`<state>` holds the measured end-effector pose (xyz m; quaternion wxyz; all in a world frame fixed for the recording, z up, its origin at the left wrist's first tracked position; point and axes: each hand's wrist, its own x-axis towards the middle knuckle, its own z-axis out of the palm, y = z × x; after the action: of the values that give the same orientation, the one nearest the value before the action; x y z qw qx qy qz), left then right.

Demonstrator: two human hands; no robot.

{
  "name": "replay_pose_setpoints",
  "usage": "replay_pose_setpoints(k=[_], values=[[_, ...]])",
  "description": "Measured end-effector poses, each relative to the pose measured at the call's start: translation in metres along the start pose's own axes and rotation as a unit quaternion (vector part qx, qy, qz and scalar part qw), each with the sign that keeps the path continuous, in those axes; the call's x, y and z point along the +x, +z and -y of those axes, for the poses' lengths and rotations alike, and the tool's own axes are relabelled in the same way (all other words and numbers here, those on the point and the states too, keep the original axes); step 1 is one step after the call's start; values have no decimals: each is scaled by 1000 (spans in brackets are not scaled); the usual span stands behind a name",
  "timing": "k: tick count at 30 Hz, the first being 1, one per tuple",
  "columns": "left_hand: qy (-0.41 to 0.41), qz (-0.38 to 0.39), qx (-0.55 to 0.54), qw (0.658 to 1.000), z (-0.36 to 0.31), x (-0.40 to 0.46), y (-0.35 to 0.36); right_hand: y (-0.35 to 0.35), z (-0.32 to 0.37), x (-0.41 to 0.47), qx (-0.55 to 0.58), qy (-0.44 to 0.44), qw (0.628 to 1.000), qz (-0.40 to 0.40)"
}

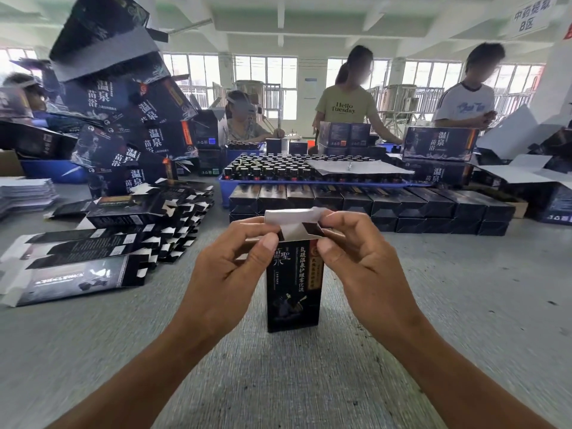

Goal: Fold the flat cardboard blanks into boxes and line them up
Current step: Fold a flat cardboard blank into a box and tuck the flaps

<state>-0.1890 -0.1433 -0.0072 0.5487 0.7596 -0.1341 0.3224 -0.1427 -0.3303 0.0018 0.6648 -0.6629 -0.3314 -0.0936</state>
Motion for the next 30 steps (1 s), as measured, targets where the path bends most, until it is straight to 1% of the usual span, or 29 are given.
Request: replay_pose_setpoints(k=[4,9,14,18,22,26,30], values=[[2,0,-5,1000,-1,0,1,0,5,0,19,-5,1000,-21],[-10,14,-30,999,-2,-1,1,2,8,-2,4,-27,998,-51],[-20,8,-53,998,-7,-2,1,2,4,-2,-4,-12,998,-65],[-16,-13,-60,998,-9,-3,4,1,4,-2,-2,-11,998,-69],[-16,-23,-40,999,-8,-3,5,2,3,-1,-6,-21,998,-65],[17,-15,14,1000,-7,-5,5,1,0,-1,-31,-33,997,-61],[18,-22,20,999,-4,-4,4,0,-5,-1,-67,-44,995,-56]])
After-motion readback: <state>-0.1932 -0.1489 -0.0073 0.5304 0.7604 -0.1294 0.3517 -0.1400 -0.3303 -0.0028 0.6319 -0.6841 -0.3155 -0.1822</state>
